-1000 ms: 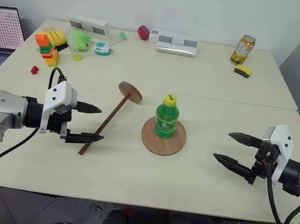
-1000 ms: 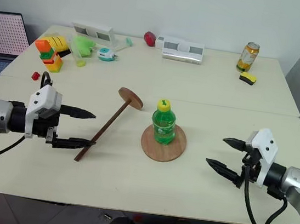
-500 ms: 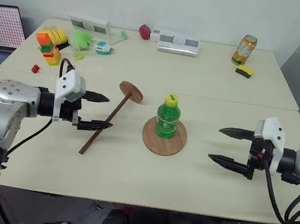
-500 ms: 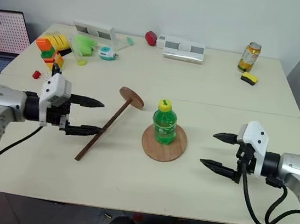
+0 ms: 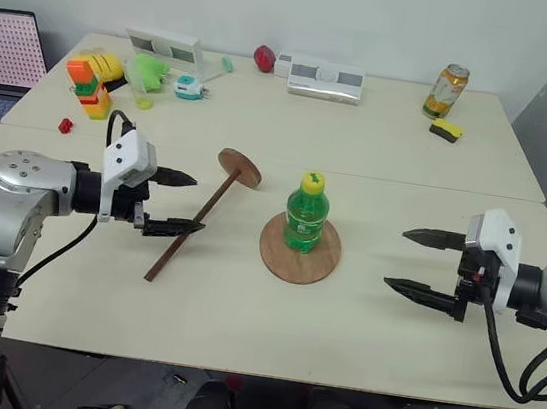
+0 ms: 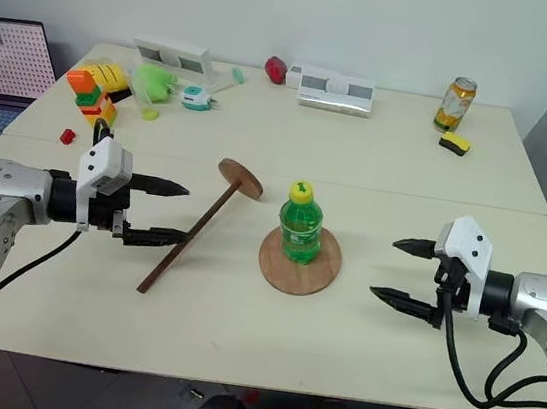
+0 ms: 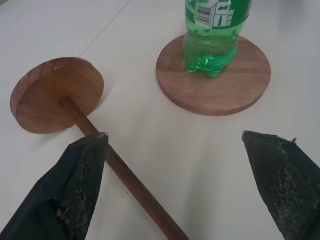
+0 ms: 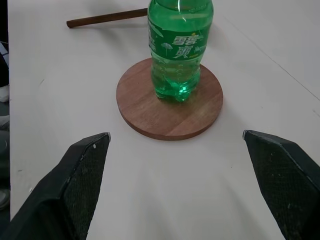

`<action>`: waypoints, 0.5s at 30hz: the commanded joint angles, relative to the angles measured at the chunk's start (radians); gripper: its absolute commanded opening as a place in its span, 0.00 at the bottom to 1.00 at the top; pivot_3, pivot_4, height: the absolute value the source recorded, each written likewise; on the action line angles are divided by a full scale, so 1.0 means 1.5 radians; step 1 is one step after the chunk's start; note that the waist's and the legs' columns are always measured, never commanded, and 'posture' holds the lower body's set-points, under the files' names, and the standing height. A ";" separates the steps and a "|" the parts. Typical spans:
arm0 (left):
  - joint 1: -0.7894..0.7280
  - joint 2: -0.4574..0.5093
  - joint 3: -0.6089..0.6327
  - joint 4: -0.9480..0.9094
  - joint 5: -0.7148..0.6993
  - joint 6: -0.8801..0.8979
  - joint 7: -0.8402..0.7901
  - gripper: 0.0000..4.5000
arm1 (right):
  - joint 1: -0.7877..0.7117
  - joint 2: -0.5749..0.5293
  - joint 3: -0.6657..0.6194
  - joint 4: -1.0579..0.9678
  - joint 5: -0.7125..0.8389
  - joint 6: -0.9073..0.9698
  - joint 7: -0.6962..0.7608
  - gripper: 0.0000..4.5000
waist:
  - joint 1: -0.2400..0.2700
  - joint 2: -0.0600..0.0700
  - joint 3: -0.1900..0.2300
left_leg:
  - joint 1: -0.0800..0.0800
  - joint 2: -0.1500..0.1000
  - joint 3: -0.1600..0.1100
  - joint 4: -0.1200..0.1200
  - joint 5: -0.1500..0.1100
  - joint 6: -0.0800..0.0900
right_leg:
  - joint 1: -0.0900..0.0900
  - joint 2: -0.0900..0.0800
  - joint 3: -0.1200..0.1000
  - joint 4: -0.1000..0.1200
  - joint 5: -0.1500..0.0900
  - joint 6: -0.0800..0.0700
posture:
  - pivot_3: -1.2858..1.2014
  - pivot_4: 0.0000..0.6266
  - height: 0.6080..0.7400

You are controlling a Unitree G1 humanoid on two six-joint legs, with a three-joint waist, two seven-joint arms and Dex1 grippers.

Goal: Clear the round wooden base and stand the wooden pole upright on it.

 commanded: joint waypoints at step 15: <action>-0.276 -0.032 -0.183 0.018 0.115 0.403 0.095 1.00 | -0.077 0.032 0.024 -0.004 0.022 0.015 -0.013 0.99 | -0.001 0.000 0.000 | -0.004 -0.001 -0.003 0.006 -0.001 0.001 | 0.000 0.000 -0.003 0.001 0.000 0.000 | 0.52 0.24 1.00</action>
